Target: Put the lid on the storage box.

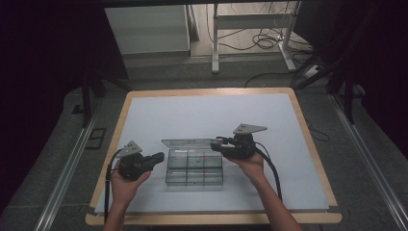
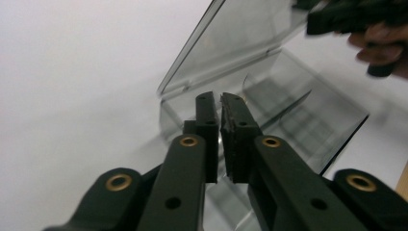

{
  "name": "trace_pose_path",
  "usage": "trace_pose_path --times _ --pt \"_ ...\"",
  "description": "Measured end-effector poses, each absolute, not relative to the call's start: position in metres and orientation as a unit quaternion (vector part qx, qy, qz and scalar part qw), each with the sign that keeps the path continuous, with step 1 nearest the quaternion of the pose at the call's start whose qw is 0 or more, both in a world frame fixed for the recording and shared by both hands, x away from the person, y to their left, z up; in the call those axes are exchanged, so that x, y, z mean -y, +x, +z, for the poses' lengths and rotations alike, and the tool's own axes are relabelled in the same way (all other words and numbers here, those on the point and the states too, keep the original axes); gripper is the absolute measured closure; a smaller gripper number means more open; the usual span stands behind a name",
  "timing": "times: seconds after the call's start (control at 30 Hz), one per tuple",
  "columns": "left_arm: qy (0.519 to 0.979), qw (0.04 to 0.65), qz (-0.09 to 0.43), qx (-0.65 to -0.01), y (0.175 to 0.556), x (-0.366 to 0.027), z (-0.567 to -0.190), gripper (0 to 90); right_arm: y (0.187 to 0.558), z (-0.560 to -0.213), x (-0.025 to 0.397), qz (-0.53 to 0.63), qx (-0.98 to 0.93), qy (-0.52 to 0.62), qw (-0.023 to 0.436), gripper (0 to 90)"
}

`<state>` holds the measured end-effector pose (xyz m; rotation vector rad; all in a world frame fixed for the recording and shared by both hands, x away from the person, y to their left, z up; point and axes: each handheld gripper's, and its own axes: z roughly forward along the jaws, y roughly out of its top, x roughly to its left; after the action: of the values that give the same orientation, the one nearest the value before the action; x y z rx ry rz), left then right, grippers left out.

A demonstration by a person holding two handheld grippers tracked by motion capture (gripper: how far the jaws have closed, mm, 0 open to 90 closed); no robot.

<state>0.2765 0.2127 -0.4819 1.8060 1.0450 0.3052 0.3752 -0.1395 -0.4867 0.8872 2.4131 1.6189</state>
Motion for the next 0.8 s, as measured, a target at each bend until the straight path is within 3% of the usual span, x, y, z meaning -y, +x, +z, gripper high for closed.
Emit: trace_pose_path --times 0.8 --pt "0.728 0.522 0.127 -0.426 0.288 -0.199 -0.464 88.9 0.375 -0.489 0.141 0.529 -0.794 0.296 0.049 53.0"
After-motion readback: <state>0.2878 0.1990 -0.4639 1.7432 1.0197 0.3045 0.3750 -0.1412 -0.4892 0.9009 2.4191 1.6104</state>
